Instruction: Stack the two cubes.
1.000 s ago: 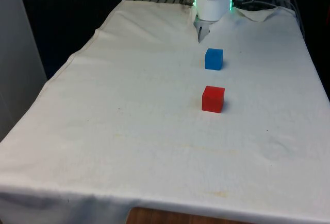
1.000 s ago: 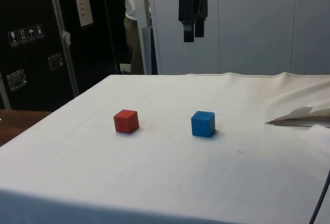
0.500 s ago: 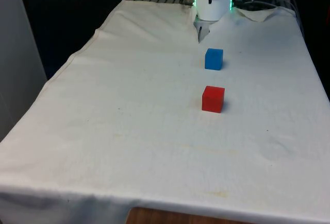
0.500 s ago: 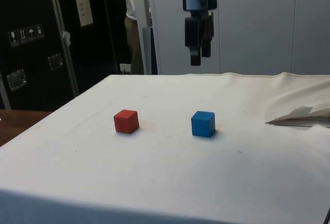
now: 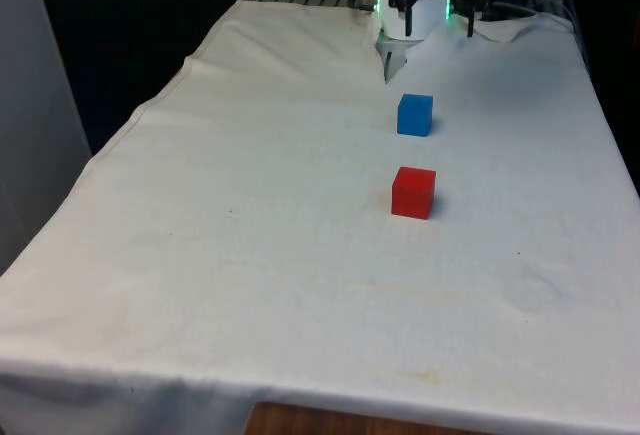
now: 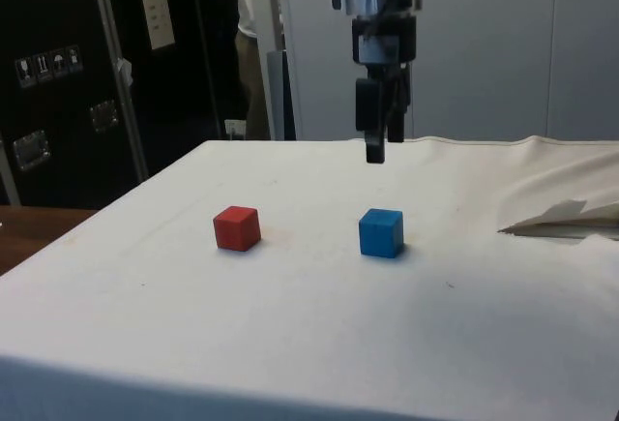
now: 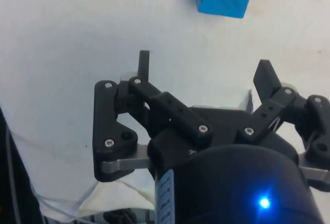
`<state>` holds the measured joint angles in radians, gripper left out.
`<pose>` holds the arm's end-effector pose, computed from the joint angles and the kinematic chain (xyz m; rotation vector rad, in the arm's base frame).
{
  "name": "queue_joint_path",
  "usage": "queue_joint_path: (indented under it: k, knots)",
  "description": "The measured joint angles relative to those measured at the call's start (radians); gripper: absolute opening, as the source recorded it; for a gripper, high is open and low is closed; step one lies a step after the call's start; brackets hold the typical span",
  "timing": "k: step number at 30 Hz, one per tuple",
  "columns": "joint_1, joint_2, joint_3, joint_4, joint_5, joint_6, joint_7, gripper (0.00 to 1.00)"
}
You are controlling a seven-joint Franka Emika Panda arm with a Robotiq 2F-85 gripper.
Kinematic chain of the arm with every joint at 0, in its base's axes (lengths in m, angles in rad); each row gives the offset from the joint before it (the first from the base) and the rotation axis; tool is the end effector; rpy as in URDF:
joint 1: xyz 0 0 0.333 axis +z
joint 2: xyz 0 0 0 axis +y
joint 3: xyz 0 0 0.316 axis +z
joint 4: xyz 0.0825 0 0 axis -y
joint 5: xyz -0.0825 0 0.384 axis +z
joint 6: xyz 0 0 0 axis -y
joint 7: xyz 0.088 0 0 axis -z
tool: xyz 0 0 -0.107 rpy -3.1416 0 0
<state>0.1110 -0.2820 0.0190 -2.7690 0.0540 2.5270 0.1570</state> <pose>0.3796 0.0486 0.3017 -3.1070 0.1106 -0.0557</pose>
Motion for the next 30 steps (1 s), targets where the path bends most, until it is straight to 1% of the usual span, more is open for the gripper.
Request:
queue_joint_path:
  k: [4, 5, 10, 17, 23, 26, 28, 30]
  knots:
    - [0.0, 0.036, 0.0, -0.011, 0.0, 0.053, 0.007, 1.0]
    - [0.0, 0.036, 0.0, -0.011, 0.0, 0.053, 0.007, 1.0]
    - [0.0, 0.08, -0.001, -0.02, 0.0, 0.113, 0.008, 1.0]
    - [0.0, 0.078, -0.001, -0.023, 0.0, 0.12, 0.007, 1.0]
    - [0.0, 0.092, -0.001, -0.025, 0.0, 0.123, 0.001, 1.0]
    - [0.0, 0.115, -0.002, -0.024, 0.0, 0.139, -0.006, 1.0]
    - [-0.001, 0.149, -0.004, -0.015, 0.0, 0.165, -0.019, 1.0]
    - [-0.002, 0.175, -0.006, -0.004, 0.0, 0.178, -0.031, 1.0]
